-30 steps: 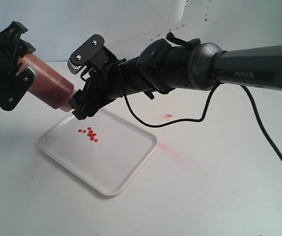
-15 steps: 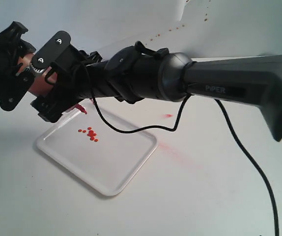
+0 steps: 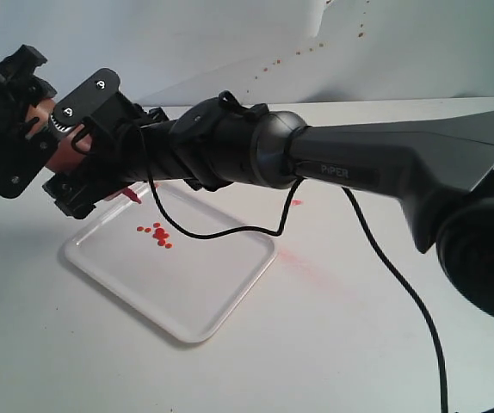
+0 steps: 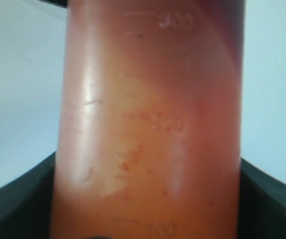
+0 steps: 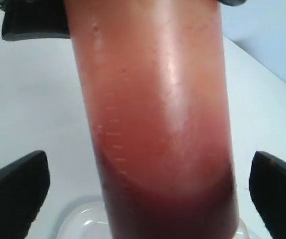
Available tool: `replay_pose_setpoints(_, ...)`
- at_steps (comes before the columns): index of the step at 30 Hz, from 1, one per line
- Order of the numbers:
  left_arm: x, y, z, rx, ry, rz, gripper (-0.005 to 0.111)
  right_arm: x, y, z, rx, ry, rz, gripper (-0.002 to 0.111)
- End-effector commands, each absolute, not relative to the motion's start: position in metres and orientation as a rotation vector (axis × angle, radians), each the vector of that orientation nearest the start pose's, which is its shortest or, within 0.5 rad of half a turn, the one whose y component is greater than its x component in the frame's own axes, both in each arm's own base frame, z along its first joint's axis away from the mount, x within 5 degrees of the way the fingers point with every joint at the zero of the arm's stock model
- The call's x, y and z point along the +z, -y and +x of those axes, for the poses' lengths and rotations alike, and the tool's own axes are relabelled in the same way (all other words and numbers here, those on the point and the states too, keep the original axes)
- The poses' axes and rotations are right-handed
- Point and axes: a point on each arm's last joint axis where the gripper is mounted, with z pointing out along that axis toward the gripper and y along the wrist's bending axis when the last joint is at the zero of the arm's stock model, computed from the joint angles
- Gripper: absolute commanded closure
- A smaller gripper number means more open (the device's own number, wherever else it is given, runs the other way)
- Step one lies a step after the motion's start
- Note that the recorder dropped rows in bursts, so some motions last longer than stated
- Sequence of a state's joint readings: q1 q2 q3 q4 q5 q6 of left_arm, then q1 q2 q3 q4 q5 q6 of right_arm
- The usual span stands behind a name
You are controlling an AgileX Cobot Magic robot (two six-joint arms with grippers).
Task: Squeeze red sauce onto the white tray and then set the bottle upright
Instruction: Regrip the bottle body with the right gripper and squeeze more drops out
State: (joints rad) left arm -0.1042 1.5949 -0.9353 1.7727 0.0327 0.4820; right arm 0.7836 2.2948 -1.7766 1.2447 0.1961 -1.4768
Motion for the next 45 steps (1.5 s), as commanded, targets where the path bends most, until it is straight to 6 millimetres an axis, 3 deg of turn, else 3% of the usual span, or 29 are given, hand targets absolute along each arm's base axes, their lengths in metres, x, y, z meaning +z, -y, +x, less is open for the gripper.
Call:
replay_pose_setpoints(1, 0.246, 0.037, 0.34, -1.584, 1.334, -2.992, 0.107, 0.174, -0.382, 0.375, 0.438, -1.779, -1.079, 0.014)
replay_pose_setpoints(4, 0.246, 0.037, 0.34, -1.584, 1.334, -2.992, 0.107, 0.174, -0.383, 0.375, 0.44, -1.78, -1.079, 0.032)
replay_pose_setpoints(11, 0.246, 0.037, 0.34, -1.584, 1.334, -2.992, 0.107, 0.178, -0.382, 0.375, 0.444, -1.776, -1.071, 0.104)
replay_pose_setpoints(27, 0.246, 0.037, 0.34, -1.585, 1.327, -2.992, 0.107, 0.177, -0.384, 0.372, 0.489, -1.789, -1.075, 0.108)
replay_pose_setpoints(29, 0.246, 0.037, 0.34, -1.585, 1.327, -2.992, 0.107, 0.178, -0.386, 0.369, 0.528, -1.786, -1.103, 0.101)
replay_pose_setpoints(32, 0.246, 0.037, 0.34, -1.585, 1.327, -2.992, 0.107, 0.186, -0.387, 0.363, 0.599, -1.788, -1.116, 0.079)
replay_pose_setpoints(37, 0.246, 0.037, 0.34, -1.585, 1.327, -2.992, 0.107, 0.199, -0.386, 0.362, 0.639, -1.8, -1.065, 0.009)
replay_pose_setpoints(38, 0.246, 0.037, 0.34, -1.585, 1.327, -2.992, 0.107, 0.2, -0.386, 0.362, 0.629, -1.791, -1.077, 0.003)
replay_pose_setpoints(45, 0.246, 0.037, 0.34, -1.586, 1.324, -2.993, 0.107, 0.199, -0.369, 0.376, 0.661, -1.834, -1.037, 0.004)
